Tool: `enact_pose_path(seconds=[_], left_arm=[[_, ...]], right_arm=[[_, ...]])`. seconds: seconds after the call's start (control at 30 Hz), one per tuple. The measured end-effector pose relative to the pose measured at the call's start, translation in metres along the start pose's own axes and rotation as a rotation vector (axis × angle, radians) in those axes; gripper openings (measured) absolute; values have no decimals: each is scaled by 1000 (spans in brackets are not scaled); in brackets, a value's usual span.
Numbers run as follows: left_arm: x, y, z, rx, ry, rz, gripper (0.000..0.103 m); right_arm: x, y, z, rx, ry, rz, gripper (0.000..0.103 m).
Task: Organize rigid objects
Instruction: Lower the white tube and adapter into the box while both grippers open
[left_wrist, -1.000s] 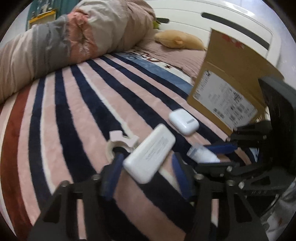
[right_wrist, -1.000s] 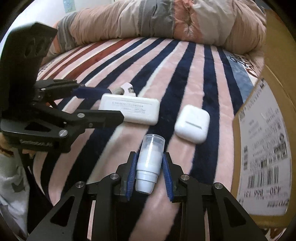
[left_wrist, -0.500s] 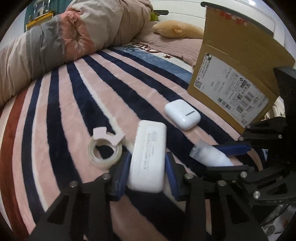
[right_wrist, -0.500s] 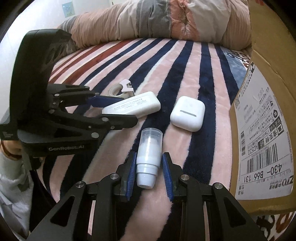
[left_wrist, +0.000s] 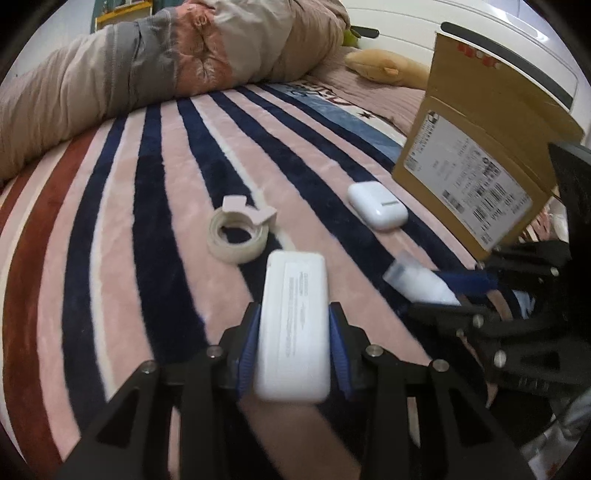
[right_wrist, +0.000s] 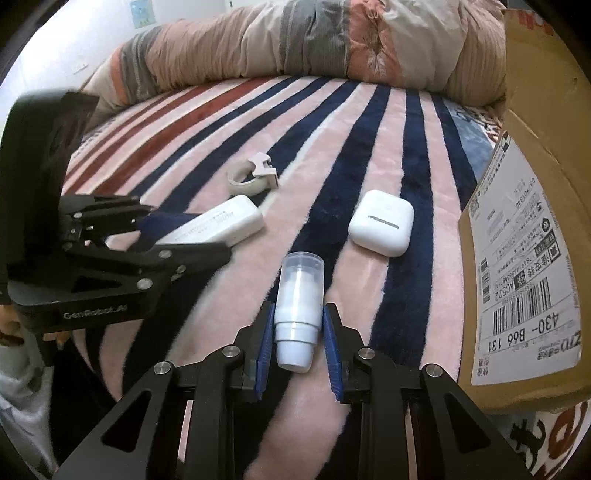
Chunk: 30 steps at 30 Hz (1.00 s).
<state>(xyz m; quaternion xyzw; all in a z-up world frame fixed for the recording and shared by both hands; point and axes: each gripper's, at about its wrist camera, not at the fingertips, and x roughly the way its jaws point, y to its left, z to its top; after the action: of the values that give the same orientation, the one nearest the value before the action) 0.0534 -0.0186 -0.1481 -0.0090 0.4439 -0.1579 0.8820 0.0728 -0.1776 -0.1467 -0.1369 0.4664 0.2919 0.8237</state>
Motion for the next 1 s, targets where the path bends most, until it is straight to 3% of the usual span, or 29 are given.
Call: enact_pose_path(seconds=[0.3,0.5,0.7,0.83,1.0], left_arm=[[-12,3,1,-14,-20,9,32],[-77,-4,18,-13,-129,34,32],[-145,-48,61,56,-265,-8,32],[-156,-86,96,92,-292,-109,32],[-134,-149,130,188,-258,-134,32]], right_arm=[[-9,10,3,-29,-53,-35,20],[-73,23,25,-70,-192,46,20],[-155,2,29,-66,-375,74,20],[-194,-44,18,4,-454,-22,20],[-194,-109,1,113,-410,-175,21]])
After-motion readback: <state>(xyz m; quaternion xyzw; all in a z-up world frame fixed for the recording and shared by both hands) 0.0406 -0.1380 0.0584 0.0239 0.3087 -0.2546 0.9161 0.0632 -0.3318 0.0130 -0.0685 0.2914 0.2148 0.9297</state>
